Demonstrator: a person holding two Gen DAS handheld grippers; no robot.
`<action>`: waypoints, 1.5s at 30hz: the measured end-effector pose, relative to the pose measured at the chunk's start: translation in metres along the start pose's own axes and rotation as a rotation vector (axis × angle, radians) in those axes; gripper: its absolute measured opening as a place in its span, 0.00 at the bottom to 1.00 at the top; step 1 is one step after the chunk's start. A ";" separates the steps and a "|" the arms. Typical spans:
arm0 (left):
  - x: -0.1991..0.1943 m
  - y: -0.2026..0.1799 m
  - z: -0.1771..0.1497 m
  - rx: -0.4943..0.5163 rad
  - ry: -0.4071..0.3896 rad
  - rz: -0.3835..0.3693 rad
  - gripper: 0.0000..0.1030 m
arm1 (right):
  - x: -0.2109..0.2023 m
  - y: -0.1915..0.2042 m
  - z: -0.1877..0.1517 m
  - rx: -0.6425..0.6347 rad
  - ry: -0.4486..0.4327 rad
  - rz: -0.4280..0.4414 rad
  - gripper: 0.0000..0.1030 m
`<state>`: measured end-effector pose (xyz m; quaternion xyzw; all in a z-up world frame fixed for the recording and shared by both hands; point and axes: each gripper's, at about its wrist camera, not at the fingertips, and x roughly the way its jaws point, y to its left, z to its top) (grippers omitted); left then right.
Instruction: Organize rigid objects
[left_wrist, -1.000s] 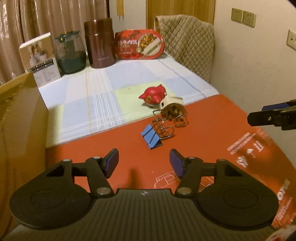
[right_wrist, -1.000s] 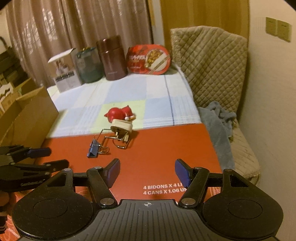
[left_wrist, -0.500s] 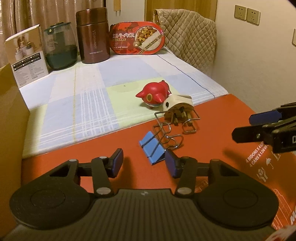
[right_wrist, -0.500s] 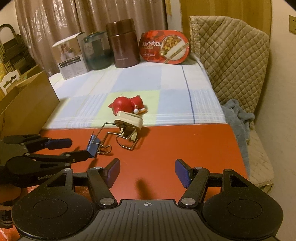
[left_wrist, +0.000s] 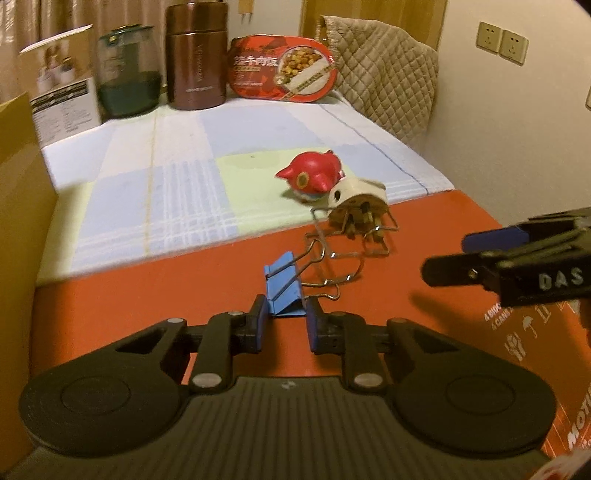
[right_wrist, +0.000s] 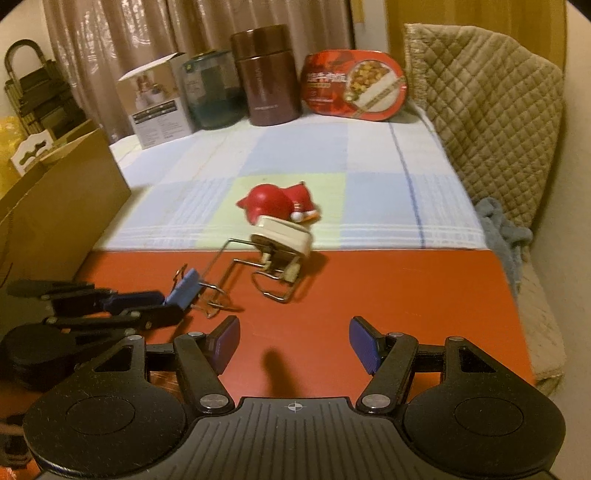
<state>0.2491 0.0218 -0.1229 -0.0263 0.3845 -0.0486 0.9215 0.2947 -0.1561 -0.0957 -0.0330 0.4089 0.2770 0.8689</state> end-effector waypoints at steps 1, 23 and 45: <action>-0.004 0.001 -0.003 -0.012 0.001 0.009 0.17 | 0.002 0.002 0.001 -0.001 0.001 0.013 0.61; -0.039 0.025 -0.030 -0.084 -0.056 0.069 0.22 | 0.065 0.032 0.036 0.107 0.042 -0.067 0.72; -0.040 0.014 -0.036 -0.067 -0.037 0.026 0.27 | -0.011 -0.002 -0.015 -0.045 0.161 0.009 0.26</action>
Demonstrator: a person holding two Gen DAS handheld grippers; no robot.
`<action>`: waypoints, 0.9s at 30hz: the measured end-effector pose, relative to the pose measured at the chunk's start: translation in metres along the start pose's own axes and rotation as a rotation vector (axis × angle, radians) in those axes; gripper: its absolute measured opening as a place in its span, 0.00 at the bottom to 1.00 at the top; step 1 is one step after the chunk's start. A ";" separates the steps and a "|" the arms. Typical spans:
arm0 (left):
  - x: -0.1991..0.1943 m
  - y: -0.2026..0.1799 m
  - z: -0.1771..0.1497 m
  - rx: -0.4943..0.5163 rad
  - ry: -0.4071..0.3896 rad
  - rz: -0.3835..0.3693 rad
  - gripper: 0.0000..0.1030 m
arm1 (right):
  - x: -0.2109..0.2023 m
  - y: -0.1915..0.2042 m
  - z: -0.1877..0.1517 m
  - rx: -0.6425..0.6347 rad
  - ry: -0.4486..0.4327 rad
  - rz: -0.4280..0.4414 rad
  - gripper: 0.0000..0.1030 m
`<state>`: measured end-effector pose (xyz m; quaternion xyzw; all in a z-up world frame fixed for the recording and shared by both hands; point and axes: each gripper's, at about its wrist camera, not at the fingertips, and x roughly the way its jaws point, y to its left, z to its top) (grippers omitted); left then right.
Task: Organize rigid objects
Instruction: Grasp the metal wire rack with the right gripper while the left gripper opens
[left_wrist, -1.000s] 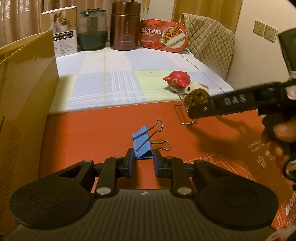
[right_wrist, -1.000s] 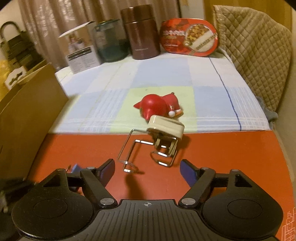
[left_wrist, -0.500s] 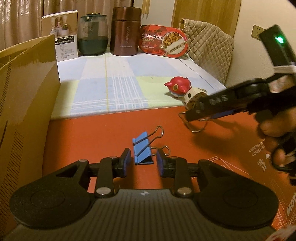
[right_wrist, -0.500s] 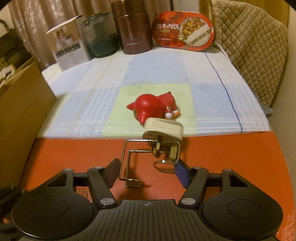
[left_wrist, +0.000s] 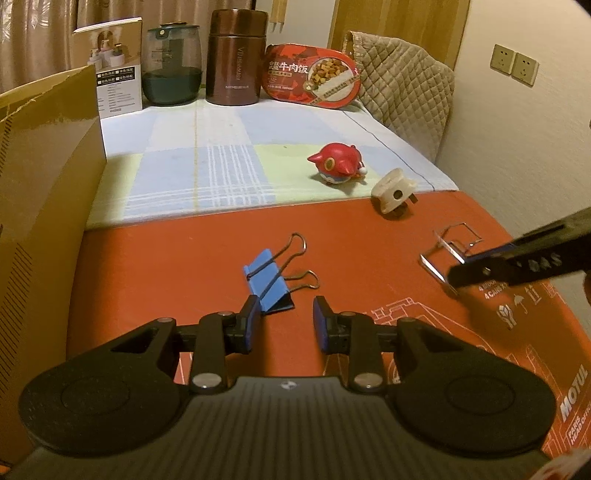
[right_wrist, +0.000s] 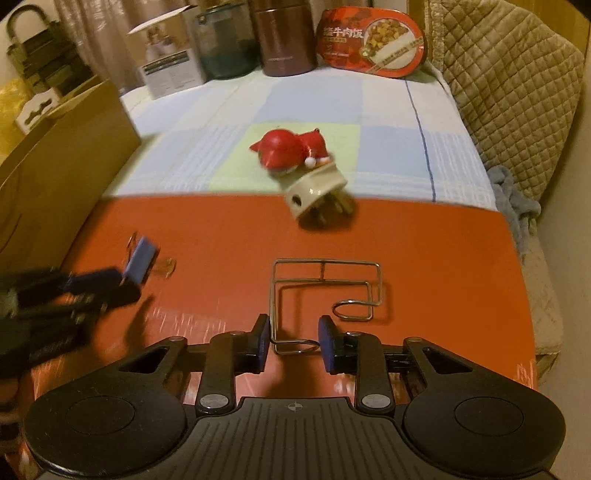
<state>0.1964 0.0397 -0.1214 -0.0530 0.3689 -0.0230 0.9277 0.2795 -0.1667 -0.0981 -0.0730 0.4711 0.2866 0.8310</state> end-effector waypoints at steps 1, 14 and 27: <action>0.000 0.000 0.000 0.000 0.001 -0.001 0.29 | -0.005 0.000 -0.005 -0.003 -0.007 0.001 0.28; -0.004 0.002 -0.003 -0.009 -0.009 0.027 0.47 | -0.011 0.004 -0.016 -0.081 -0.176 -0.097 0.75; 0.000 0.002 0.000 -0.013 -0.017 0.028 0.47 | 0.012 -0.003 -0.004 -0.080 -0.159 -0.103 0.63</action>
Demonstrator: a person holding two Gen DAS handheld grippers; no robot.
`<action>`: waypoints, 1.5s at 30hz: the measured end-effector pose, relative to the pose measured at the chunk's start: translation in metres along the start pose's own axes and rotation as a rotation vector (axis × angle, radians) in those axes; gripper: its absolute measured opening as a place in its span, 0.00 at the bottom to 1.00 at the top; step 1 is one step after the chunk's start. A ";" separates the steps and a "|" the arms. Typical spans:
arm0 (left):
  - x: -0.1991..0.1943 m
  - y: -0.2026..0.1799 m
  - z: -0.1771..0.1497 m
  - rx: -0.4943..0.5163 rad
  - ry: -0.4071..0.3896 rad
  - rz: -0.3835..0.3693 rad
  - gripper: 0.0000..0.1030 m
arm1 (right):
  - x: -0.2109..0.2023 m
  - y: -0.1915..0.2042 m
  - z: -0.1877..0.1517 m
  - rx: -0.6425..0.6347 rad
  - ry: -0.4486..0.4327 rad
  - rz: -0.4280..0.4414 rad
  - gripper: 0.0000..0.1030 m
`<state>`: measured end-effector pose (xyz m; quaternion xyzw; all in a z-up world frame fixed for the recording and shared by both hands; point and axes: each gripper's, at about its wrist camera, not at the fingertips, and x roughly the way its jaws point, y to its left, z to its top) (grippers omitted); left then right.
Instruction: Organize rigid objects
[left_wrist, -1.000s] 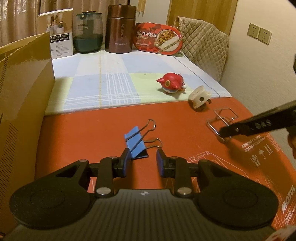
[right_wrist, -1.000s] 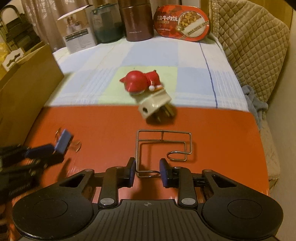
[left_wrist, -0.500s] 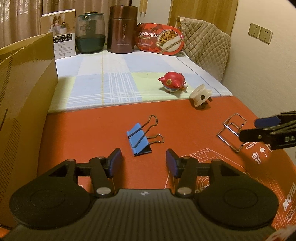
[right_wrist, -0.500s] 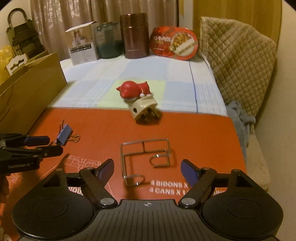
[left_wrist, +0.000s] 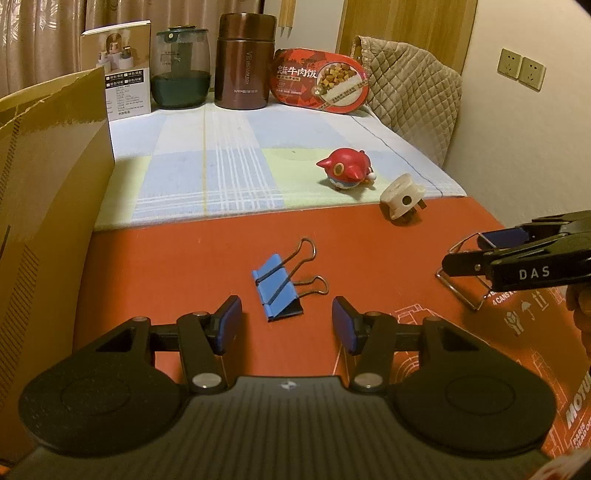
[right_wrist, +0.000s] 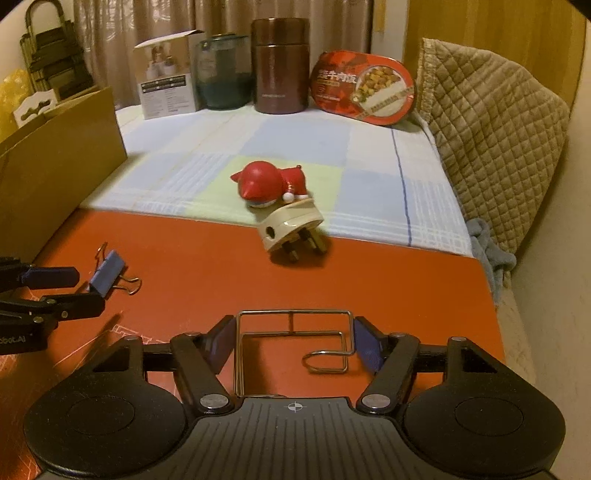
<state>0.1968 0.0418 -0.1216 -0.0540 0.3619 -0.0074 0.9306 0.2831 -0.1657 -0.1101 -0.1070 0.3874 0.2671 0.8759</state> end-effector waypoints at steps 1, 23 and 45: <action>0.001 0.000 0.001 -0.001 0.000 0.001 0.48 | -0.001 -0.001 0.000 0.009 0.000 -0.004 0.63; 0.027 0.005 0.015 -0.055 -0.005 0.075 0.20 | -0.021 0.001 0.002 0.078 -0.024 0.006 0.63; -0.057 -0.002 0.028 -0.044 -0.076 0.024 0.18 | -0.081 0.029 0.040 0.051 -0.120 0.028 0.63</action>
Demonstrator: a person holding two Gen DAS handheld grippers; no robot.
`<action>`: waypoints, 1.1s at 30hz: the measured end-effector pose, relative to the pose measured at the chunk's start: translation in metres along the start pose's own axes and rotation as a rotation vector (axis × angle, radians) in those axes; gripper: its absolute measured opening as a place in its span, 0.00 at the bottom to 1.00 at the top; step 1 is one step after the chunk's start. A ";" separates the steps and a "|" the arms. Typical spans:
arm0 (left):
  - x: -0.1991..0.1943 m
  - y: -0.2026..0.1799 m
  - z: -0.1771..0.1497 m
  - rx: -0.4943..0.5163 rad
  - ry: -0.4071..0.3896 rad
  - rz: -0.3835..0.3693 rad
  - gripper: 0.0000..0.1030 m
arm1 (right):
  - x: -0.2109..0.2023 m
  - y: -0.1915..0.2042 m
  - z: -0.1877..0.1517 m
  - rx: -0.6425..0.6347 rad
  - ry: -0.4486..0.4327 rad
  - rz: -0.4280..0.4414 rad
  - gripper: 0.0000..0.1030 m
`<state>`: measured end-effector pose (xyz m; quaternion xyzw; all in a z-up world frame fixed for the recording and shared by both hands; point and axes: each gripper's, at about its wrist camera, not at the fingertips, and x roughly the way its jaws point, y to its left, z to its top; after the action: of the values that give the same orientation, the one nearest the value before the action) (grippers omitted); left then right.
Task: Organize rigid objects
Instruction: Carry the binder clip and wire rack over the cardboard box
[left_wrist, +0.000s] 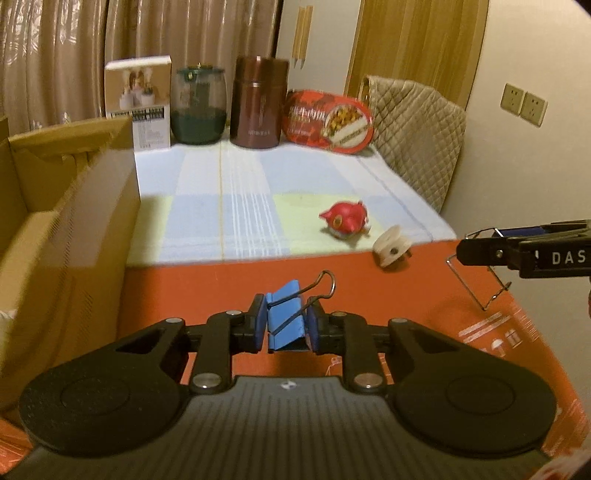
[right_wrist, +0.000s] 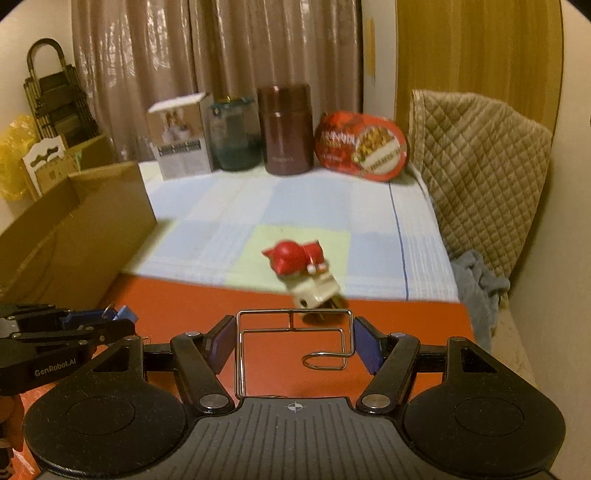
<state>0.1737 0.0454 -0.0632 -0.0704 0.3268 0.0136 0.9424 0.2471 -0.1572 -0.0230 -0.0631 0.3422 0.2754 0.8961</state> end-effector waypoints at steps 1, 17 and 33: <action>-0.006 0.000 0.003 -0.001 -0.008 -0.001 0.18 | -0.004 0.003 0.003 -0.002 -0.006 0.002 0.63; -0.090 0.030 0.031 0.008 -0.088 0.022 0.18 | -0.055 0.083 0.041 -0.052 -0.082 0.094 0.63; -0.143 0.098 0.032 -0.014 -0.103 0.103 0.18 | -0.048 0.177 0.052 -0.130 -0.071 0.213 0.63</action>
<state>0.0737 0.1502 0.0376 -0.0590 0.2811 0.0681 0.9554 0.1528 -0.0141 0.0610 -0.0747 0.2963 0.3928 0.8674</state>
